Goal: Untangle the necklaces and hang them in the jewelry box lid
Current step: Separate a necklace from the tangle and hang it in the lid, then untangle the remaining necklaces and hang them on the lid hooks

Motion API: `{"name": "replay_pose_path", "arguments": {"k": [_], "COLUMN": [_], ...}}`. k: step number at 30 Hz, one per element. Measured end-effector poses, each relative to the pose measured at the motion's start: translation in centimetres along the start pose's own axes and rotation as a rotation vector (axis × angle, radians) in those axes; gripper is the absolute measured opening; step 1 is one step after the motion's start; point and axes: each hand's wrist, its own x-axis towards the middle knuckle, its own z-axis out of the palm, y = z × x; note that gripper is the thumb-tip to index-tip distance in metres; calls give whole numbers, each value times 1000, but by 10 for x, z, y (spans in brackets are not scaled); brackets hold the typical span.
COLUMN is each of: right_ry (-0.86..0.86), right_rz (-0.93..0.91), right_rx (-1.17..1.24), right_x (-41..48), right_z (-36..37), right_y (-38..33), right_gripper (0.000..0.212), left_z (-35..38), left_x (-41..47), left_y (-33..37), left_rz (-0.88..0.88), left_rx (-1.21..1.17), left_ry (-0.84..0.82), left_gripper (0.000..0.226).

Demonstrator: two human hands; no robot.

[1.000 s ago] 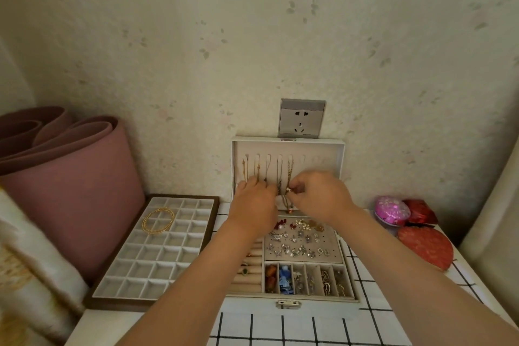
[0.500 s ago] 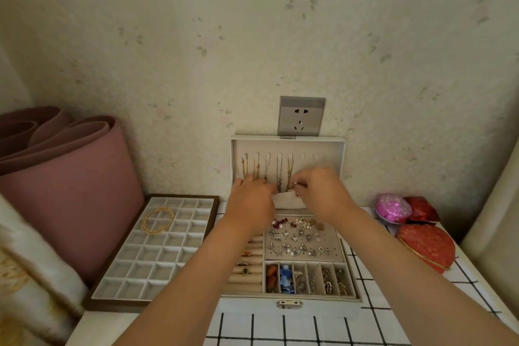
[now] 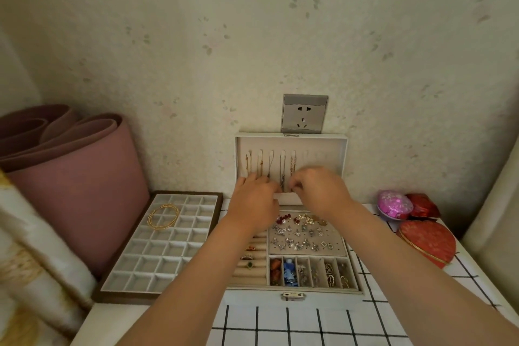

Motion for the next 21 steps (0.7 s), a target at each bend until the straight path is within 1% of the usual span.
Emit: {"name": "replay_pose_path", "arguments": {"k": [3, 6, 10, 13, 15, 17, 19, 21], "right_ry": [-34, -18, -12, -95, -197, -279, -350, -397], "right_rz": [-7, -15, -36, -81, -94, -99, -91, -90], "right_rx": [7, 55, 218, 355, 399, 411, 397, 356], "right_x": [-10, -24, -57, -91, -113, -132, -150, -166], "right_z": [-5, -14, -28, -33, -30, -21, -7, 12], "right_y": [-6, -21, -59, -93, -115, -133, -147, -159], "right_gripper": [23, 25, 22, 19, 22, 25, 22, 22], "left_z": [-8, -20, -39, -48, -51, -51, -47, -42], "left_x": [-9, -25, -70, -116, -149, -179, -207, -231], "left_y": [1, 5, 5, -1, -7, -17, -26, -35], "left_rz": [-7, -39, -68, -133, -204, -263, -316, -341], "left_rx": [-9, -97, -233, -342, -385, -396, -394, -338], "left_ry": [-40, -26, 42, 93, 94, 62, 17, -12], "left_gripper": [44, 50, 39, 30, 28, 25, 20, 17]}}
